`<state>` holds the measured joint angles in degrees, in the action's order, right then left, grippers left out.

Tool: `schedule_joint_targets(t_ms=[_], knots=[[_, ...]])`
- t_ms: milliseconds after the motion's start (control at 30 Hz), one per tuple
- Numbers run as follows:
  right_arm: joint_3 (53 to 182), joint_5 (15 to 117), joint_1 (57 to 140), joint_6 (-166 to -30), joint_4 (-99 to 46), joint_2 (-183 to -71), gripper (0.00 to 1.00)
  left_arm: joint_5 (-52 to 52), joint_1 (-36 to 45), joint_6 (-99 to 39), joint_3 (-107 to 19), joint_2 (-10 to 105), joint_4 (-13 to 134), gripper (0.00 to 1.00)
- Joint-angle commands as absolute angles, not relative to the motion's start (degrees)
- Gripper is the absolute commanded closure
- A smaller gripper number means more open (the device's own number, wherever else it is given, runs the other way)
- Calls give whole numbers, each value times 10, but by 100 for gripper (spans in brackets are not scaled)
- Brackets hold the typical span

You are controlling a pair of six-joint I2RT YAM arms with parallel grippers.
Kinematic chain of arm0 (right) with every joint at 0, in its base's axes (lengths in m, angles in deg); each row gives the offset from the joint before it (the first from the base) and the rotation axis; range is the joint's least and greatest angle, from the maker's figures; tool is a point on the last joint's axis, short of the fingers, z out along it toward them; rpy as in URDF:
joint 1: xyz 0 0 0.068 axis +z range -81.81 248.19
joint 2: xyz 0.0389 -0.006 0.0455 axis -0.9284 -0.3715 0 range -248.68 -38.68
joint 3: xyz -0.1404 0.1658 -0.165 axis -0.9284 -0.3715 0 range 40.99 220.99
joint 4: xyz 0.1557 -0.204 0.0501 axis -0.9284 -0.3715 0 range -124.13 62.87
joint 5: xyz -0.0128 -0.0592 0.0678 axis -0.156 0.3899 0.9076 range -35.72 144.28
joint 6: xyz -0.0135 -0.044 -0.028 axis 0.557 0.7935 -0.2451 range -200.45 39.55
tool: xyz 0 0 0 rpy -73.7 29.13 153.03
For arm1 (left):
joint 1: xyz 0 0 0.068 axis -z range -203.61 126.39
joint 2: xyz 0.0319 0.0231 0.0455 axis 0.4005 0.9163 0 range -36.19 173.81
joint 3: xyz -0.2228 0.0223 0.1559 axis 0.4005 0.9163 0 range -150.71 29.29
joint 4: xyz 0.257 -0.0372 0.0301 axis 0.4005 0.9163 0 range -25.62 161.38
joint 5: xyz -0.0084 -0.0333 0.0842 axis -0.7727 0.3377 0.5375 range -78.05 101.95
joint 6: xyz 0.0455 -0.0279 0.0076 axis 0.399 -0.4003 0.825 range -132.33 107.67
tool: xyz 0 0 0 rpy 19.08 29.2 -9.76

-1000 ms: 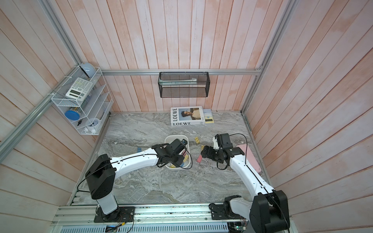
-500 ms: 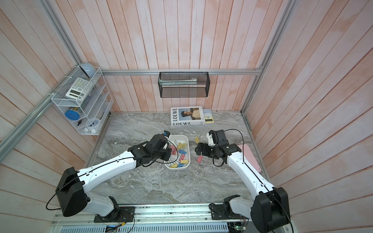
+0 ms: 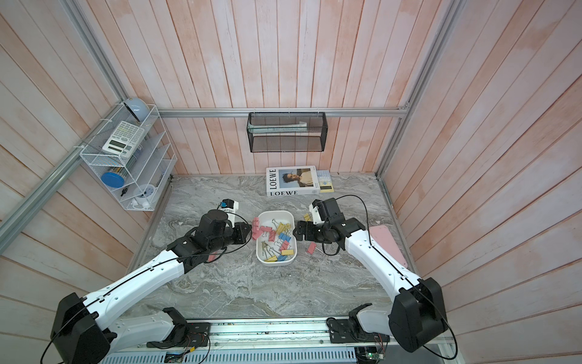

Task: Take out the binder clips from the storage box
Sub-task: Place the binder clip at the center of the board.

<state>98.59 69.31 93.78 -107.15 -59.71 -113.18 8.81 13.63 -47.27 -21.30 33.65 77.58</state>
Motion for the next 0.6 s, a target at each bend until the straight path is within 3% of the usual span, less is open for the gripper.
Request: schedule_joint_targets(t_ms=[0, 567], knots=[[1002, 677, 941, -1063, -603, -1126, 2, 40, 138, -516, -200, 366, 695, 100], [962, 651, 941, -1067, -595, -1074, 2, -53, 147, -665, -131, 516, 423, 100]])
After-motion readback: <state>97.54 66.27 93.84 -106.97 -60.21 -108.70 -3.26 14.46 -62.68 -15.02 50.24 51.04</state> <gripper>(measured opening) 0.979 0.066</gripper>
